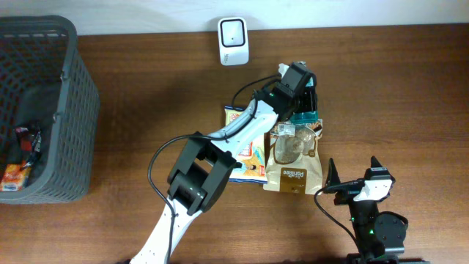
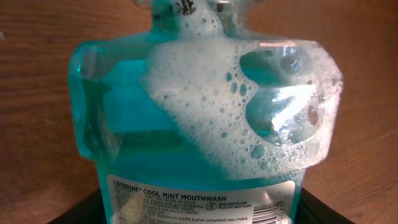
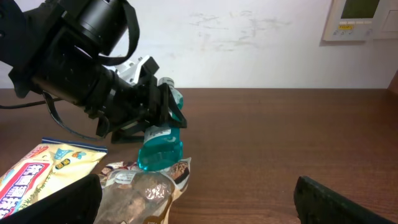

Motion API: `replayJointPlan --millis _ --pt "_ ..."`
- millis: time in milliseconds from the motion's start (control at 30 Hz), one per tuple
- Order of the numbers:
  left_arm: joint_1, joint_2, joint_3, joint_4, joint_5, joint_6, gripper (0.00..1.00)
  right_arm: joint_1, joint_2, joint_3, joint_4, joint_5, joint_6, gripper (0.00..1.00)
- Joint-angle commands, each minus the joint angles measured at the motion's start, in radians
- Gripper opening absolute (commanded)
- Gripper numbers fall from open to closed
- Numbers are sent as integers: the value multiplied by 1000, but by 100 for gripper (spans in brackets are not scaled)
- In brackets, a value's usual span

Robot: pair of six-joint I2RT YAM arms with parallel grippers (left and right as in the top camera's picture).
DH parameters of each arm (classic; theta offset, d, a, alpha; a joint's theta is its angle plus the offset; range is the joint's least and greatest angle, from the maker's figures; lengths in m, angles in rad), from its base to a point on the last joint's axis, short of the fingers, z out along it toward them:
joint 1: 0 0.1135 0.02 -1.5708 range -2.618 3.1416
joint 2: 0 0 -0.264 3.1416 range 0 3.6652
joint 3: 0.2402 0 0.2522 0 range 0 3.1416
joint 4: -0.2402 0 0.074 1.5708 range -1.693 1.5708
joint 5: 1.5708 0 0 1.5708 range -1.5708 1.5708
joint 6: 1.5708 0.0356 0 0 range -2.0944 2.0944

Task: Scan the item barcode

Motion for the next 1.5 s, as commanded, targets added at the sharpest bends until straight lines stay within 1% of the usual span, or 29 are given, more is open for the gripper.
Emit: replayJointPlan --millis 0,133,200,267,367,567,600,667,733,767,800,833,933,1033,1133,1200,1267,1467 --pt "-6 0 17 8 0 33 66 5 -6 -9 -1 9 -6 98" --pt "-3 -8 50 -14 26 125 79 5 -6 -9 -1 9 -6 98" --pt "-3 -18 68 -32 21 161 82 5 -6 -9 -1 9 -6 98" --pt "2 -45 84 -60 -3 192 92 5 -6 -9 -1 9 -6 98" --pt "10 -89 84 -87 -53 195 95 5 -6 -9 -2 8 -6 98" --pt "51 -199 84 -179 -67 206 97 5 -6 -9 -1 9 -6 98" --pt "66 -238 84 -222 -67 241 100 5 -6 -9 -2 9 -6 98" --pt "79 -283 84 -283 -67 294 99 5 -6 -9 -2 9 -6 98" --pt "101 -349 84 -393 -68 361 99 5 -6 -9 -1 9 -6 98" --pt "111 -374 84 -439 -68 376 99 5 -6 -9 -1 9 -6 98" --pt "119 -394 84 -475 -68 378 99 5 -6 -9 -2 9 -6 98" --pt "141 -441 84 -567 -72 378 99 5 -6 -9 -1 9 -6 98" --pt "172 -509 84 -708 -72 378 99 5 -6 -9 -2 9 -6 98" --pt "210 -582 84 -893 -76 378 99 5 -6 -9 -1 9 -6 98" --pt "247 -640 84 -1062 -131 373 99 5 -6 -9 -1 9 -6 98" --pt "267 -667 84 -1132 -175 363 99 5 -6 -9 -2 9 -6 98" --pt "282 -683 84 -1168 -197 337 99 5 -6 -9 -2 9 -6 98" --pt "368 -750 84 -1265 -217 307 99 5 -6 -9 -2 9 -6 98"
